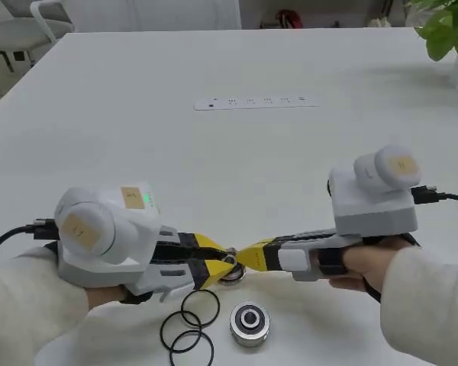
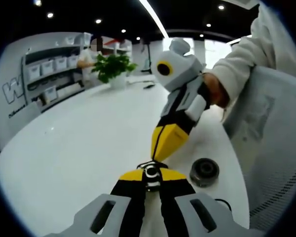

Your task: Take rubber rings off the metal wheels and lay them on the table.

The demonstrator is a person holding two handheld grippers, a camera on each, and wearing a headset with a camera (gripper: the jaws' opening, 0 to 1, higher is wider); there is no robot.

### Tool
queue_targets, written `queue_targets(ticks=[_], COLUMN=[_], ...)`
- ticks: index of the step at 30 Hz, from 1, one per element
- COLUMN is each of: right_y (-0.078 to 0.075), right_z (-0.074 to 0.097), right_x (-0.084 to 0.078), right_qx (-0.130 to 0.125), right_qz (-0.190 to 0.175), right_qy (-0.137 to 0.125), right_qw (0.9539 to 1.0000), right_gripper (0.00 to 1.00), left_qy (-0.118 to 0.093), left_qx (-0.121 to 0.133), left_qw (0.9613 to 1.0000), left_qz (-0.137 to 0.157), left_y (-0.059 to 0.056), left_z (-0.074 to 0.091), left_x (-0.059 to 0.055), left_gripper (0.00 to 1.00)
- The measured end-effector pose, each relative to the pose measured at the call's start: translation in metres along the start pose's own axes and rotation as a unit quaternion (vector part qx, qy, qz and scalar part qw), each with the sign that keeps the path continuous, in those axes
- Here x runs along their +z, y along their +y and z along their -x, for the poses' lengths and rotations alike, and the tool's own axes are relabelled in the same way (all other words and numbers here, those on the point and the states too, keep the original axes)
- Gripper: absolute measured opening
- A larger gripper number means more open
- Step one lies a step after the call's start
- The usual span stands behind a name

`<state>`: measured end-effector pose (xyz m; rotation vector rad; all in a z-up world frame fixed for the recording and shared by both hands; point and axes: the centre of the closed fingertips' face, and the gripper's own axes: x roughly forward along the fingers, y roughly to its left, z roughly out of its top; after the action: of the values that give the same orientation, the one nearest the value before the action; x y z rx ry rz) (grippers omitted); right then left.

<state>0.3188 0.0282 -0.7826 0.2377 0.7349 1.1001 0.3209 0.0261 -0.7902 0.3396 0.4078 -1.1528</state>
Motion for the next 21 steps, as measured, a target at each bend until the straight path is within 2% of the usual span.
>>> queue_targets(ticks=[8, 10, 12, 14, 15, 16, 21], right_y=[0.002, 0.007, 0.009, 0.01, 0.01, 0.008, -0.002], right_z=[0.001, 0.001, 0.0, 0.0, 0.001, 0.002, 0.005], right_x=[0.002, 0.006, 0.006, 0.007, 0.008, 0.013, 0.011], right_qx=[0.006, 0.015, 0.013, 0.017, 0.016, 0.015, 0.0], right_qz=[0.001, 0.001, 0.012, 0.009, 0.008, 0.005, -0.005], right_qy=[-0.003, -0.013, -0.006, -0.011, -0.013, -0.028, -0.027], right_qw=[1.0, 0.9998, 0.9998, 0.9998, 0.9997, 0.9995, 0.9996], right_gripper=[0.0, 0.0, 0.0, 0.0, 0.0, 0.0, 0.0], left_qy=[-0.003, -0.004, -0.011, -0.015, -0.016, -0.016, -0.014], left_qx=[0.001, 0.001, -0.001, -0.002, -0.001, 0.0, 0.003], left_qw=[1.0, 1.0, 0.9999, 0.9998, 0.9998, 0.9998, 0.9999], left_qz=[-0.001, 0.003, 0.011, 0.015, 0.015, 0.015, 0.006], left_y=[0.0, 0.0, 0.001, 0.001, 0.001, 0.001, 0.0], left_z=[0.0, 0.0, 0.001, 0.002, 0.002, 0.002, 0.001], left_x=[0.0, 0.0, 0.0, -0.001, -0.001, 0.0, 0.0], left_gripper=[0.11, 0.11, 0.11, 0.11, 0.11, 0.11, 0.11])
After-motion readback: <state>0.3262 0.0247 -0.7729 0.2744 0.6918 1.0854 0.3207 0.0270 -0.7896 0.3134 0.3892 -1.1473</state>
